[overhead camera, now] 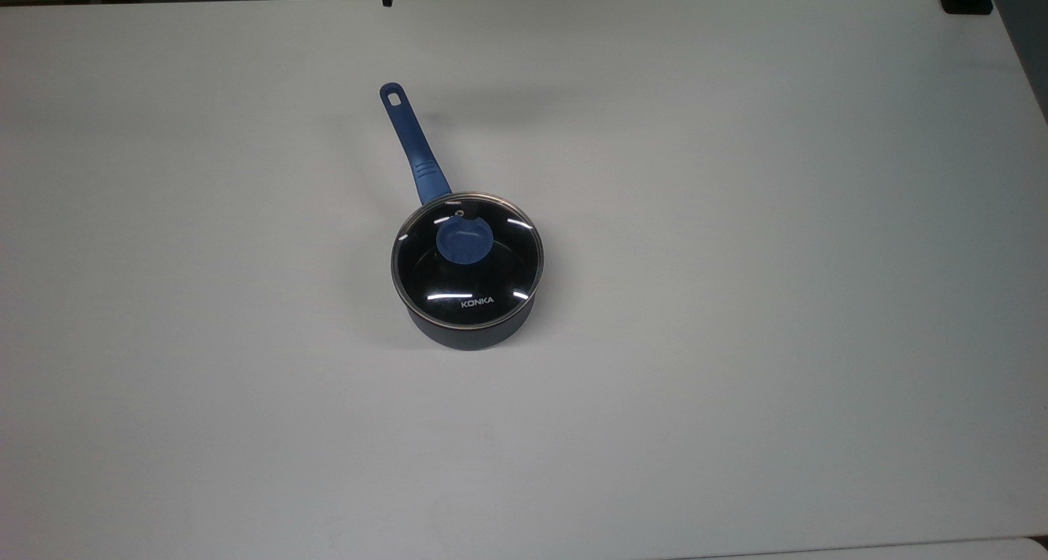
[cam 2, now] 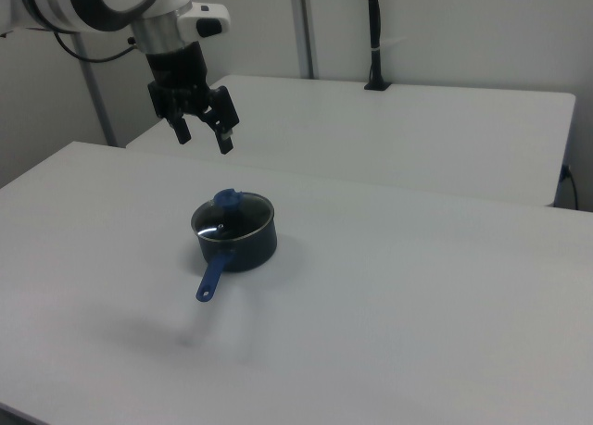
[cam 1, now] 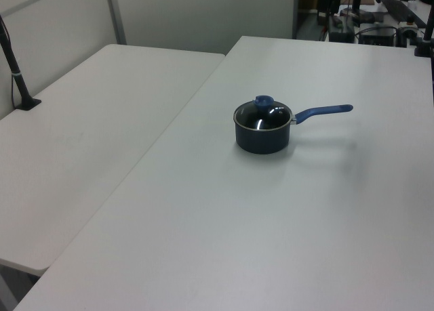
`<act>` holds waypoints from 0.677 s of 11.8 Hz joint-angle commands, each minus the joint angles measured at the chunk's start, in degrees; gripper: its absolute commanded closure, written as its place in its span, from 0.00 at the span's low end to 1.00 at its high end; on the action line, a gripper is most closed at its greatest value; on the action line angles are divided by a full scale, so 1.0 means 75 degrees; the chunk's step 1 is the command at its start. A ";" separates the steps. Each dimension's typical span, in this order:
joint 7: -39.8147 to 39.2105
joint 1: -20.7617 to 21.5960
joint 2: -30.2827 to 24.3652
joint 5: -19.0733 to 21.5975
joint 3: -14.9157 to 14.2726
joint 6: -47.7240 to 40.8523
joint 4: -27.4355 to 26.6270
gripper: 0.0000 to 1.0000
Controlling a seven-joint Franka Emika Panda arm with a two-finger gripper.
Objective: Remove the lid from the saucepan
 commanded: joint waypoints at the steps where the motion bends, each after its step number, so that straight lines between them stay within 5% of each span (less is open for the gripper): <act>1: -0.0441 -0.0006 0.0003 0.0140 -0.0034 0.0046 -0.0143 0.00; 8: 0.0036 0.0134 0.1056 0.0304 0.0048 0.1777 -0.0096 0.00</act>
